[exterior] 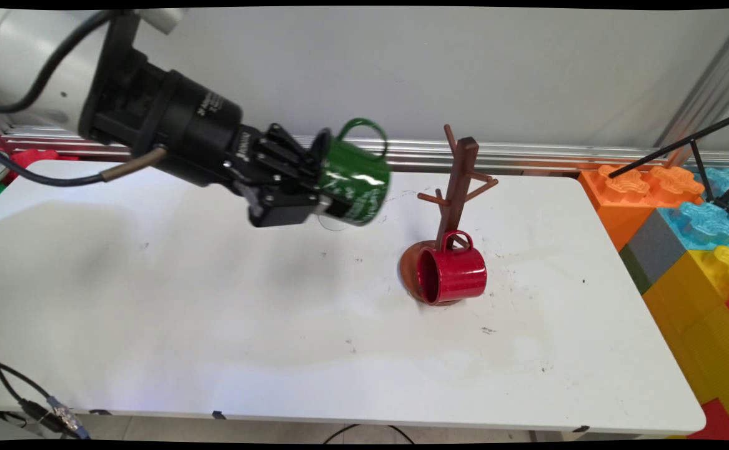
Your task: Place the picked object on the table
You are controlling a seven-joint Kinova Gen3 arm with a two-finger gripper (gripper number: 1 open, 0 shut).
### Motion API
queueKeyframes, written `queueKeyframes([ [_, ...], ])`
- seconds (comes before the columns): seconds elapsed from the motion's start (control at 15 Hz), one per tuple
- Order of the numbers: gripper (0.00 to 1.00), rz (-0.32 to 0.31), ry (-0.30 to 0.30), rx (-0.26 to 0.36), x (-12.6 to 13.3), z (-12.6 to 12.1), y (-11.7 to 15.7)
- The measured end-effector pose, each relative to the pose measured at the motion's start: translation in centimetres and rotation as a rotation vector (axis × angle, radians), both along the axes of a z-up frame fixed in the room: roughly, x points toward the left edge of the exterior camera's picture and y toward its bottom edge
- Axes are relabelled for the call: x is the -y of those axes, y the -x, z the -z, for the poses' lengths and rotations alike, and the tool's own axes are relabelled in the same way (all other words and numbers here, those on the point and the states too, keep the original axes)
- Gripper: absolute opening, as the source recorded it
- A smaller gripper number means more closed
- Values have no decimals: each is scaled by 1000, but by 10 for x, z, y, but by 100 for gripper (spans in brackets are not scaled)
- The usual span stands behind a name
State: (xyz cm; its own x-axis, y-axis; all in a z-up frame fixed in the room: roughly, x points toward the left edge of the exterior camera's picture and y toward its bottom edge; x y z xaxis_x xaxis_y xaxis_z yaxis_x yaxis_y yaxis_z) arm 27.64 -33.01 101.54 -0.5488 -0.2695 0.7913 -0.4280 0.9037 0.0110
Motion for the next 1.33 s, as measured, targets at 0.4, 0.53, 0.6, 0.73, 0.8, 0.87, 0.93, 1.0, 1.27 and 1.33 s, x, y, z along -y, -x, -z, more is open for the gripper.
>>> queueKeyframes([
  [0.4, 0, -25, -29, 205, 15, 9, -24],
  [0.53, 0, -27, -34, 279, 22, 16, -27],
  [0.6, 0, -26, -35, 300, 25, 18, -28],
  [0.73, 0, -21, -34, 355, 30, 25, -28],
  [0.8, 0, -18, -34, 389, 34, 30, -28],
  [0.87, 0, -16, -34, 410, 36, 33, -28],
  [0.93, 0, -13, -35, 441, 40, 38, -27],
  [1.0, 0, -9, -35, 476, 44, 44, -25],
  [1.27, 0, 6, -33, 566, 60, 64, -14],
  [1.33, 0, 10, -32, 579, 64, 68, -12],
])
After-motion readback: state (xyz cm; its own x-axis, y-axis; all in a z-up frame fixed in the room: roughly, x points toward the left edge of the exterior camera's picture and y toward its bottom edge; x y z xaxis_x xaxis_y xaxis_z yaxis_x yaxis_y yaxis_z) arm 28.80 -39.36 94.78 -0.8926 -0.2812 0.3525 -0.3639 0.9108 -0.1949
